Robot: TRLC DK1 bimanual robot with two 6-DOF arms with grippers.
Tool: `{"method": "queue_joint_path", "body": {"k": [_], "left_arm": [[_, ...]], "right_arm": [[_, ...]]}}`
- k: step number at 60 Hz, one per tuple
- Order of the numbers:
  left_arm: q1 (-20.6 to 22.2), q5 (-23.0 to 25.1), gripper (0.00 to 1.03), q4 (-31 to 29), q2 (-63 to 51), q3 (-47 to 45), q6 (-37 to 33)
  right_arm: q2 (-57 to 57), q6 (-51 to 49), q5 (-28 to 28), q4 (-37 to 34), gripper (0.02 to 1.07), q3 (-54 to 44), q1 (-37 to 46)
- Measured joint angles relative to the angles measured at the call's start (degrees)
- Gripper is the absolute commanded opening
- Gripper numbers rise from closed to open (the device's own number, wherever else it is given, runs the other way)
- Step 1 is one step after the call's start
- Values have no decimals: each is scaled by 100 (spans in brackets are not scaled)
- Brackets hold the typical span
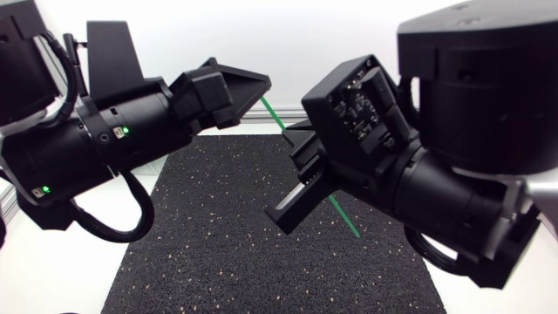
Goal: Take a green cable tie from the red box, thread the tail through the head to close it, then place it in the transparent bin on the left.
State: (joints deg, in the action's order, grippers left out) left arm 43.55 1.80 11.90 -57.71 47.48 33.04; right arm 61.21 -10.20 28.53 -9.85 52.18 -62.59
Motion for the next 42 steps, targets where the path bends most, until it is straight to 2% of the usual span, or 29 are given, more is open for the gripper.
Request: {"method": "queue_joint_path", "body": {"k": [14, 23, 26, 37, 42], "left_arm": [[0, -61, 42, 61, -9, -74, 24], [2, -61, 42, 87, -9, -94, 52], [2, -63, 37, 90, -9, -94, 68], [4, -63, 33, 127, -9, -94, 136], [20, -66, 27, 131, -9, -96, 151]], "right_arm": [[33, 44, 4, 111, 8, 0, 2], [140, 85, 4, 111, 8, 0, 2], [166, 94, 4, 109, 8, 0, 7], [188, 107, 7, 116, 8, 0, 7], [188, 109, 7, 120, 8, 0, 7]]}}
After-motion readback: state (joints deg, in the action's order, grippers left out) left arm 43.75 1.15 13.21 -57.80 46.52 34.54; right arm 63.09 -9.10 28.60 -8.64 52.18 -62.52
